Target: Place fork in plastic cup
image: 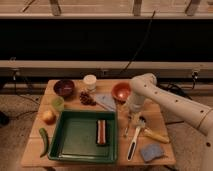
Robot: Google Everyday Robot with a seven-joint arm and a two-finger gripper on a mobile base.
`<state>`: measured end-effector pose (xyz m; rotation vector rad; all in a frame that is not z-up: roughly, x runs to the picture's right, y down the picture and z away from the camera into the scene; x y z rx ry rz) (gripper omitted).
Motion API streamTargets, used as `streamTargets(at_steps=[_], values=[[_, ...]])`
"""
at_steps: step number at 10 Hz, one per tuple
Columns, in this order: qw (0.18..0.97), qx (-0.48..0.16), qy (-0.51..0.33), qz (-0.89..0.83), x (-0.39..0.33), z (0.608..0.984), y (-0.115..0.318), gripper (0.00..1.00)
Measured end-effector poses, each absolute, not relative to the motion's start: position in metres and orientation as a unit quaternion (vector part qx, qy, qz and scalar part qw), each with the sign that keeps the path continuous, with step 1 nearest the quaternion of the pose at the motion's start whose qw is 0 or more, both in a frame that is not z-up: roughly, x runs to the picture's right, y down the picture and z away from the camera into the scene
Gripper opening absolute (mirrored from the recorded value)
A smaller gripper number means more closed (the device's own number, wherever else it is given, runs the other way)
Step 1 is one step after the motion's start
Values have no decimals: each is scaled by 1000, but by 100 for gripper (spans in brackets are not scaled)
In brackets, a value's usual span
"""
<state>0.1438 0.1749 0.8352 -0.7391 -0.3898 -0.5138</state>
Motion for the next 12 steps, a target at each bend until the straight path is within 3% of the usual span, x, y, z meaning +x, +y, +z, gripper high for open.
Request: streamTargets(at_steps=[12], values=[[873,-372,-176,-262,134,852,209,65]])
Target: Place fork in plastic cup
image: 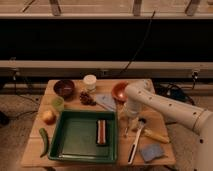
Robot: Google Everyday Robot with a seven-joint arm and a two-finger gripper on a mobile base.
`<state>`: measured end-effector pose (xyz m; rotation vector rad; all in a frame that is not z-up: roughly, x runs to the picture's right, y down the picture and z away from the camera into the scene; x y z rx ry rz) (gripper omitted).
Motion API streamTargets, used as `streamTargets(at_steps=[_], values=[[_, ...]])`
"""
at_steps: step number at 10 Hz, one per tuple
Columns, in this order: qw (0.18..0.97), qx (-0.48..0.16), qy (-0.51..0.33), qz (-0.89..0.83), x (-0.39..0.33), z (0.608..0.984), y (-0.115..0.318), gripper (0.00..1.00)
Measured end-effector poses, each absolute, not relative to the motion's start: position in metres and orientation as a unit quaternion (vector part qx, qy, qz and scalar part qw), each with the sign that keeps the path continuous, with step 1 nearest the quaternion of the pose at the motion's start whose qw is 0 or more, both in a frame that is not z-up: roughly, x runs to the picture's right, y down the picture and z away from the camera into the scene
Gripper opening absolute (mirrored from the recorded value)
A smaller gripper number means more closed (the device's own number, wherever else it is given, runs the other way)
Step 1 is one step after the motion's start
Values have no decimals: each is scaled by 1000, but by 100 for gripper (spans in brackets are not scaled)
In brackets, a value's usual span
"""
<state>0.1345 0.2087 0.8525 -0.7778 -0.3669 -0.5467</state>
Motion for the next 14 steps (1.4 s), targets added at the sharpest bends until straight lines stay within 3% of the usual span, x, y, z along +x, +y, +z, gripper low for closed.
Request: streamTargets(at_steps=[2,7,8,14], values=[[873,-372,-172,-264,136,853,210,60],[877,-362,-169,-267,141,852,206,8],[877,-362,-170,-266,141,851,205,2],[877,-353,-181,-270,137,841,196,0]])
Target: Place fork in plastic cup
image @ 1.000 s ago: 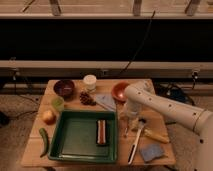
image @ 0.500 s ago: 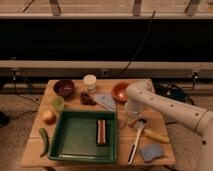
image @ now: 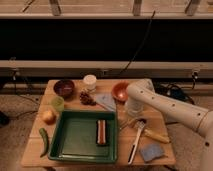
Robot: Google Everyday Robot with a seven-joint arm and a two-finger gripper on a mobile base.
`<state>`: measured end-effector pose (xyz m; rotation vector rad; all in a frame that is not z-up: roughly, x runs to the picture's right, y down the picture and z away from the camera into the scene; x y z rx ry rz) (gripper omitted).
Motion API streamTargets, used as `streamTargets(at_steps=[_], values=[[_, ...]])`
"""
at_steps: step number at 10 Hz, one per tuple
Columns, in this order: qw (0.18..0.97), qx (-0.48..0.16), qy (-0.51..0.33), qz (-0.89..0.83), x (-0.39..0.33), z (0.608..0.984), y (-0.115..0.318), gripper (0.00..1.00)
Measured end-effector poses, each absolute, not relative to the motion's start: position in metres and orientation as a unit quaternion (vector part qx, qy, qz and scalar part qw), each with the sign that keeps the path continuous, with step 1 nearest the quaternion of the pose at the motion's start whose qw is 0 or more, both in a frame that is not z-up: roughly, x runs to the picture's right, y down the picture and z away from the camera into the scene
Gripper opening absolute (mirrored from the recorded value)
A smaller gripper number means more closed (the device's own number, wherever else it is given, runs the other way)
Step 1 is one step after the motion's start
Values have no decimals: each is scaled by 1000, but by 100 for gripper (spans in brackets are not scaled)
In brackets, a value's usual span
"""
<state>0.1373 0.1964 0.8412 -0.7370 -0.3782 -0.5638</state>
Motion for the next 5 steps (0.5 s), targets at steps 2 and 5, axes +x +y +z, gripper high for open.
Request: streamTargets(at_steps=[2,5], values=[[878,-346,-185,-274,136,836,190,0],[879,-338,-188,-278,136,830,181,0]])
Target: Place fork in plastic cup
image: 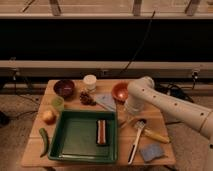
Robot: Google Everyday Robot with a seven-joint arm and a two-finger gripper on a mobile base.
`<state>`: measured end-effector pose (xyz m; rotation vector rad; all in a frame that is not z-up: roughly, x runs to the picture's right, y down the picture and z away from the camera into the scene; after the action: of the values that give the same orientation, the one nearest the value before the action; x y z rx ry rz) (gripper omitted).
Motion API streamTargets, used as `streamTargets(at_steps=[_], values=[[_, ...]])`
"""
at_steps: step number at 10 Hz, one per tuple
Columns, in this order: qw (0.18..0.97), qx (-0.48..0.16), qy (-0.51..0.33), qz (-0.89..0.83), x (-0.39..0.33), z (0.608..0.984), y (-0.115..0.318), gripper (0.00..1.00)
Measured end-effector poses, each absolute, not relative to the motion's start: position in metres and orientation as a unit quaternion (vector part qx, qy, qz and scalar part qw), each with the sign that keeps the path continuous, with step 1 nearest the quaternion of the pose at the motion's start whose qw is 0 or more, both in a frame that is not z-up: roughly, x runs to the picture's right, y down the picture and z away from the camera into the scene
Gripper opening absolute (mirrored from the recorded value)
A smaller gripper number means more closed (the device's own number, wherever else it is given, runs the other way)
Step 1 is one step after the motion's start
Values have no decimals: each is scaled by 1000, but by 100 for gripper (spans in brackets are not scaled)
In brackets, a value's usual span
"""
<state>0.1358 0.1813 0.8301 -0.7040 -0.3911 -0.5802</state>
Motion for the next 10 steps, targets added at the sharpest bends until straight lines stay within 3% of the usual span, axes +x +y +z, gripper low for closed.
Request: streamTargets(at_steps=[10], values=[[891,-327,-187,-255,167,817,140,0]])
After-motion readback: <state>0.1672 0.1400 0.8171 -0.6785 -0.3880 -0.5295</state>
